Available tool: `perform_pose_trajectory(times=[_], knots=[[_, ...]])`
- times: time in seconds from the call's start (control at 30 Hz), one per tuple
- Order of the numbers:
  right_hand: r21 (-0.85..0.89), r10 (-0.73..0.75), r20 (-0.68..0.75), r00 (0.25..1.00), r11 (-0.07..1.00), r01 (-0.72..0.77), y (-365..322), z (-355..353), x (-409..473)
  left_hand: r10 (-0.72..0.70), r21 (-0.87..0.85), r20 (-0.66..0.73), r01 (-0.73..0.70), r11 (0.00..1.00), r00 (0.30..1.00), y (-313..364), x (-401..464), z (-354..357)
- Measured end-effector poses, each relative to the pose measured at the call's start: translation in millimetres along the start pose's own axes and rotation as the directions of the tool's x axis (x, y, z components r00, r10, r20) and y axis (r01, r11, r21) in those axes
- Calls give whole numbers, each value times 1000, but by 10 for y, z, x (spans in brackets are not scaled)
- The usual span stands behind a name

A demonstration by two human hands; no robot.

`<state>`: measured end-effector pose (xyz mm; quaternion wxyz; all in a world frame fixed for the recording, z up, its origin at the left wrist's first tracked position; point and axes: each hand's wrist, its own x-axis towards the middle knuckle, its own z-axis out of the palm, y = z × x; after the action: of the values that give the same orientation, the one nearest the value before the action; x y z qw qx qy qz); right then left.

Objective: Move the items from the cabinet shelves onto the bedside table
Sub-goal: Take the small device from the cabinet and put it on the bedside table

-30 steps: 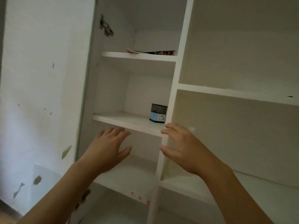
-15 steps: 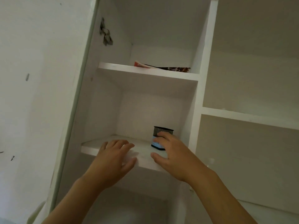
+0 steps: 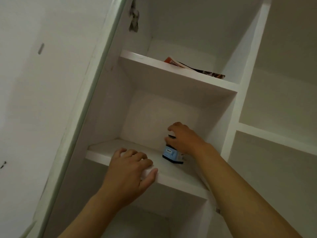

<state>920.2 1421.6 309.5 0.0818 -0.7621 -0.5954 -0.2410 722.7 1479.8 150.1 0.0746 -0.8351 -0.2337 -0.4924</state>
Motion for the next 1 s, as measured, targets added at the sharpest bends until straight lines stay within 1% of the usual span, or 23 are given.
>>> perform_pose_trajectory(times=[0.13, 0.27, 0.43, 0.6, 0.77, 1.0], knots=[[-29, 45, 79, 996, 999, -43, 17, 55, 262, 6, -20, -20, -6, 1000, 1000, 2, 4, 8], [-58, 103, 113, 988, 994, -97, 64, 167, 345, -1, -29, -40, 0, 1000, 999, 0, 1, 27], [-26, 118, 172, 978, 993, -115, 110, 240, 371, 3, -31, -34, -4, 1000, 999, -12, -9, 22], [10, 118, 140, 983, 993, -120, 148, 252, 342, 3, -42, -38, -4, 999, 999, -3, -15, 16], [-11, 79, 41, 996, 997, -78, 161, 225, 284, 5, -42, -41, -7, 999, 999, -8, -13, 34], [18, 36, -24, 999, 999, -35, 110, 94, 79, 7, -53, -65, -10, 999, 998, -12, -16, 38]])
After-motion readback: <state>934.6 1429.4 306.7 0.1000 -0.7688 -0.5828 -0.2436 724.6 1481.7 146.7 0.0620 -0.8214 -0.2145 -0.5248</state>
